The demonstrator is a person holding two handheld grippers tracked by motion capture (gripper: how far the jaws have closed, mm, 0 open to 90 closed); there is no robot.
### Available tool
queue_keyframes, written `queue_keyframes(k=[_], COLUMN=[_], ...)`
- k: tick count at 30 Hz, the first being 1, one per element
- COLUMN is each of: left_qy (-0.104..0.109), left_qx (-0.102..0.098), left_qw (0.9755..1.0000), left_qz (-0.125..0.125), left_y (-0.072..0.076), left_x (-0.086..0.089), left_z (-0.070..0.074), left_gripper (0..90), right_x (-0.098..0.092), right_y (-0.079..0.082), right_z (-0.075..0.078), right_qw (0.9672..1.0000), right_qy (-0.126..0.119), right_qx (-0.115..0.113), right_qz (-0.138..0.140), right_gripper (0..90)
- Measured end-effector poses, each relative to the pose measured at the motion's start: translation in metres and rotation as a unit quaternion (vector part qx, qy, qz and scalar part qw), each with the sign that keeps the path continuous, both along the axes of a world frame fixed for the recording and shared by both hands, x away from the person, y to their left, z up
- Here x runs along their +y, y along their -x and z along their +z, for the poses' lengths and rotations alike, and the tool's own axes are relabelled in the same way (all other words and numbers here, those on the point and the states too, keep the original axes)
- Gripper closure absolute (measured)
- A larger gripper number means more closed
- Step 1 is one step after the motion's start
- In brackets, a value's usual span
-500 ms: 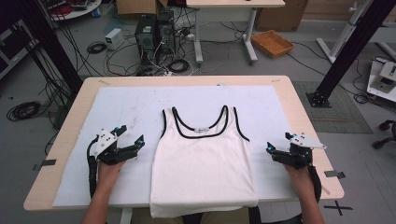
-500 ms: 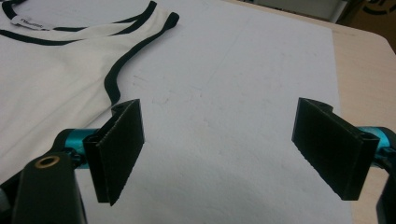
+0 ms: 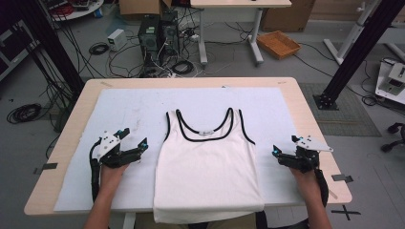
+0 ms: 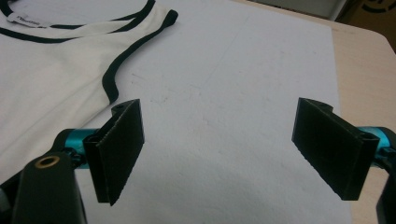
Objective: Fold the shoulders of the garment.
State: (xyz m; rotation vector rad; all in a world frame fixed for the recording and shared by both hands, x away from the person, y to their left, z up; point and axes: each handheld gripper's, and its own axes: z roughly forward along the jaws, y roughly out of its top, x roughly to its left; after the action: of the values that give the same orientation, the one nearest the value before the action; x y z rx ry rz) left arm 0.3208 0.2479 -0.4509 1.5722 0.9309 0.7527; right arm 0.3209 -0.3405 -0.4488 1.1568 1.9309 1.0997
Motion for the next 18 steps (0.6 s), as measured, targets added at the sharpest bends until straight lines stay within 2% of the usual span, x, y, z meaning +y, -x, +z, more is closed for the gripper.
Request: queue_keyframes(k=[8, 12, 14, 18], left_qy=[-0.007, -0.006, -0.007, -0.014], left_qx=[0.001, 0.009, 0.008, 0.005], left_qw=[1.0, 0.9999, 0.9999, 0.9999], left_qz=[0.003, 0.007, 0.006, 0.007], left_y=[0.0, -0.002, -0.002, -0.001], left_x=[-0.001, -0.001, -0.002, -0.003], left_z=[0.0, 0.0, 0.0, 0.0], left_gripper=[18.6, 18.6, 18.6, 18.6], right_x=[0.006, 0.006, 0.008, 0.017], right_y=[-0.001, -0.002, -0.001, -0.004], right_z=[-0.001, -0.001, 0.001, 0.004], right_qw=[0.9993, 0.9993, 0.9997, 0.9997], right_qy=[0.035, 0.036, 0.014, 0.011], right_qx=[0.006, 0.005, 0.014, -0.005], right_qz=[0.013, 0.009, 0.011, 0.019], right_gripper=[16.6, 16.6, 16.6, 16.6])
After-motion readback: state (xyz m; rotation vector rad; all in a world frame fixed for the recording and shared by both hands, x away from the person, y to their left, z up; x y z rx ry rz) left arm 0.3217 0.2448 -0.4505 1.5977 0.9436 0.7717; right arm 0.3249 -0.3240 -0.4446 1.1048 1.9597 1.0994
